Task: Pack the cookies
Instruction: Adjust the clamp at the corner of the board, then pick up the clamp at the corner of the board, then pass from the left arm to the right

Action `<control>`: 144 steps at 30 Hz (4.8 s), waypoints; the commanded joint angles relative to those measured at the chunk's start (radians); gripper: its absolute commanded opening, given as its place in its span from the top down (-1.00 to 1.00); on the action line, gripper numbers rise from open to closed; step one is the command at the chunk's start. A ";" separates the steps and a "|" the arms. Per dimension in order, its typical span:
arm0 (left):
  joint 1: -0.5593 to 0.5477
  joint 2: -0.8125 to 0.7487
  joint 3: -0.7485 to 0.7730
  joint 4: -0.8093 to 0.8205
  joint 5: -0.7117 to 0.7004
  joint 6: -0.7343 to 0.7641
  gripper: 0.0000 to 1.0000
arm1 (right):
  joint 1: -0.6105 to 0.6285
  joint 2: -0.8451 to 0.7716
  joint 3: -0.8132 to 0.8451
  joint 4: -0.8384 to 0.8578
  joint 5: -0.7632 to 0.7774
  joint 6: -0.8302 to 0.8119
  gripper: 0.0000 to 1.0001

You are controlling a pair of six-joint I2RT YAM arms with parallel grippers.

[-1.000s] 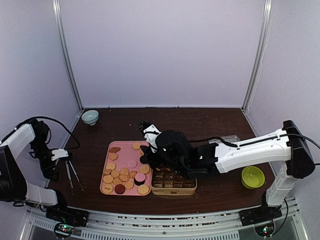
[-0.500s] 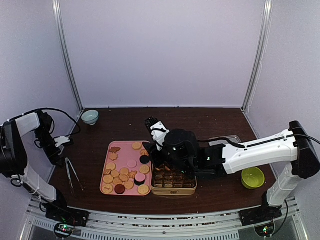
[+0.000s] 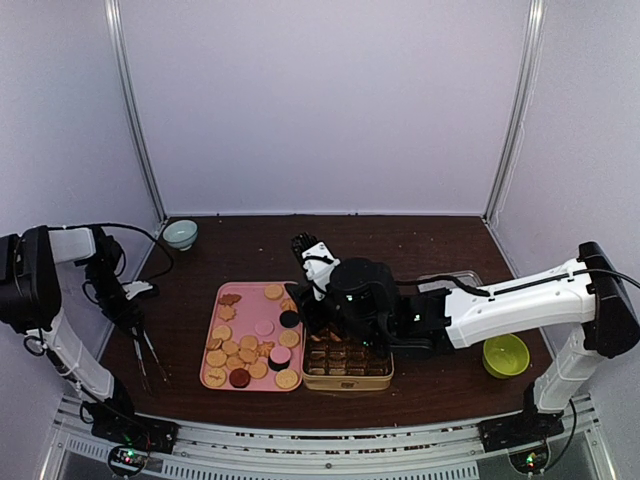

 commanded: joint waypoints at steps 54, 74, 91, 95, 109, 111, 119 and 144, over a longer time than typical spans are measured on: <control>-0.250 0.069 -0.010 0.106 -0.082 -0.151 0.06 | 0.003 0.021 0.054 -0.059 0.062 0.014 0.27; -0.203 -0.004 -0.151 0.151 -0.012 -0.118 0.80 | 0.003 0.007 0.050 -0.060 0.055 0.044 0.29; -0.415 -0.176 0.353 -0.315 0.681 0.017 1.00 | -0.075 -0.074 0.033 0.129 -0.383 0.190 -0.27; -0.497 -0.196 0.424 -0.388 0.849 0.058 1.00 | -0.110 -0.062 0.048 0.247 -0.583 0.265 -0.50; -0.641 -0.218 0.453 -0.505 0.973 0.165 1.00 | -0.149 0.127 0.264 0.314 -0.951 0.407 -0.55; -0.642 -0.222 0.454 -0.503 0.974 0.165 1.00 | -0.152 0.148 0.285 0.314 -0.978 0.419 -0.50; -0.653 -0.225 0.447 -0.502 0.973 0.172 1.00 | -0.155 0.220 0.374 0.298 -1.038 0.454 -0.32; -0.657 -0.221 0.399 -0.343 0.847 0.035 0.89 | -0.144 0.263 0.381 0.327 -0.956 0.486 0.37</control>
